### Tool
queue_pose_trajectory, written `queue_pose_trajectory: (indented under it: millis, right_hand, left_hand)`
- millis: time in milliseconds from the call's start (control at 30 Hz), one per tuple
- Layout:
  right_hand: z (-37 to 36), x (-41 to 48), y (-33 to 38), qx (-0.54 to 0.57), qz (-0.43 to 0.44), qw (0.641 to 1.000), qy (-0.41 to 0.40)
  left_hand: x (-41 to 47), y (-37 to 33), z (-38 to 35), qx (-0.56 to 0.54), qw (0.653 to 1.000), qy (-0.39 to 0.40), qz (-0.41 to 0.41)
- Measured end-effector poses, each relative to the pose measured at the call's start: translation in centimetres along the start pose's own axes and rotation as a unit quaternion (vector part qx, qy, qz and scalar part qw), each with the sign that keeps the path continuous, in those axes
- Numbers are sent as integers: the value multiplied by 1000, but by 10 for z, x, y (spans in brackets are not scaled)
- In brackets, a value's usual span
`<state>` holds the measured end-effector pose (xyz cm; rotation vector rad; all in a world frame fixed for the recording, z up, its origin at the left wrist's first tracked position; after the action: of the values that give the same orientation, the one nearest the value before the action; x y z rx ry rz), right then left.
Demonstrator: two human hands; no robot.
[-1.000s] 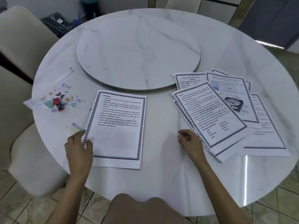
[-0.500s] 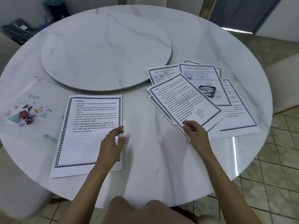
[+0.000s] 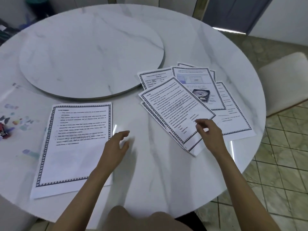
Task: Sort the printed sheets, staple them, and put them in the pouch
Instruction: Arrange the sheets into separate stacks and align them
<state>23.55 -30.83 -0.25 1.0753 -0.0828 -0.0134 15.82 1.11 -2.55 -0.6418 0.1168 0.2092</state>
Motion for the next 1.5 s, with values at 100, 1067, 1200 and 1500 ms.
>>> queue_pose_trajectory:
  millis: [100, 1067, 1200, 1500]
  right_hand:
    - [10, 24, -10, 0, 0, 1000, 5]
    - [12, 139, -83, -89, 16, 962, 259]
    - [16, 132, -85, -104, 29, 960, 260]
    - [41, 112, -101, -63, 20, 960, 271]
  left_hand:
    - [13, -4, 0, -16, 999, -15, 40]
    - [44, -99, -108, -126, 928, -120, 329]
    - [47, -111, -109, -172, 922, -135, 320]
    - [38, -104, -122, -185, 916, -127, 332]
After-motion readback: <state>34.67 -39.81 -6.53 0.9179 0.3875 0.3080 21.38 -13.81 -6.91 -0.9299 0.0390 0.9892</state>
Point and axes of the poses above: each hand's wrist, its own x-axis towards the middle knuckle, its own z-axis out of the back of the hand, y = z × x, the point moved 9 cm from there along x, towards the middle knuckle, and after that the axes turned 13 degrees about x, right-handed, at the moved point
